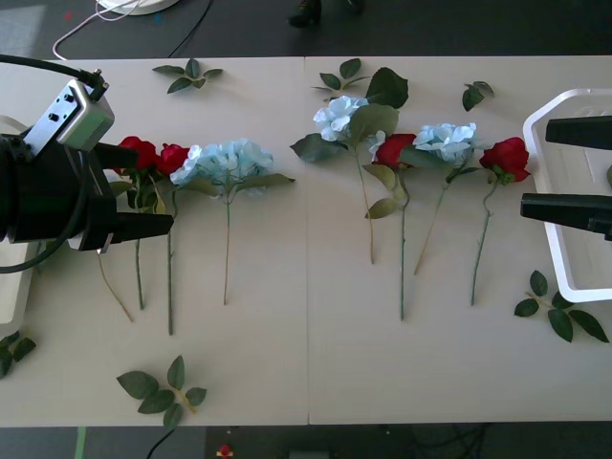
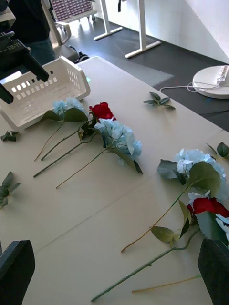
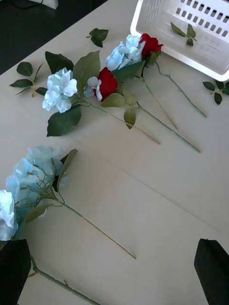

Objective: Place the red flowers into the right box and the blue flowers into the left box. If a person shows an open palm, hand one flower to the person first, then continue sorting.

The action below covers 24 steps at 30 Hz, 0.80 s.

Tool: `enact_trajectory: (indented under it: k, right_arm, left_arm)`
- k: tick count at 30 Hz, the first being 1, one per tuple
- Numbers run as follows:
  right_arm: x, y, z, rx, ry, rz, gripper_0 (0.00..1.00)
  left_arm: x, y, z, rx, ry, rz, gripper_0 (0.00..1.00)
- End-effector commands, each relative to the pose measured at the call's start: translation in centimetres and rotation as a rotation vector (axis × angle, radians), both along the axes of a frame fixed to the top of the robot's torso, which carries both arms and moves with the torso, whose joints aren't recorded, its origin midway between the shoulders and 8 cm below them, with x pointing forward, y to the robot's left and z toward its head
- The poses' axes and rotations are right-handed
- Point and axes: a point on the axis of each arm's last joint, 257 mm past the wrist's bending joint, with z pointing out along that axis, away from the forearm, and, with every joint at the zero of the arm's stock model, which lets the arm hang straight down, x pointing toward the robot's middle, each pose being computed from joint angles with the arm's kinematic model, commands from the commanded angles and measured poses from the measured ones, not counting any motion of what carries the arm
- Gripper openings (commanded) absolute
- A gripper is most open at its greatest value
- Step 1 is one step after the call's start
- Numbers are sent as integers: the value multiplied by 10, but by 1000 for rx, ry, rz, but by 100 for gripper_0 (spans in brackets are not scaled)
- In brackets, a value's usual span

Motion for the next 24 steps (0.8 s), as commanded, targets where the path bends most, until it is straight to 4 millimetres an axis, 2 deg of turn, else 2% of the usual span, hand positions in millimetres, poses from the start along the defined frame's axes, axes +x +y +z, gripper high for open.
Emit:
enact_trajectory:
  k: [1, 7, 12, 17, 24]
  right_arm:
    - [-3, -4, 1, -45, -15, 9, 100]
    - [-4, -5, 2, -32, 23, -3, 100]
    - [5, -14, -16, -20, 154, -115, 100]
    - [20, -26, -42, -31, 282, -280, 100]
    - [43, -53, -73, -59, 419, -529, 100]
  left_arm:
    - [-16, 2, -45, -56, 130, 32, 100]
    - [-7, 1, -37, -61, 87, 33, 100]
    - [-3, 18, -31, -82, 175, 78, 100]
    - [0, 49, -29, -117, 316, 189, 100]
    - [-2, 99, -50, -134, 518, 450, 100]
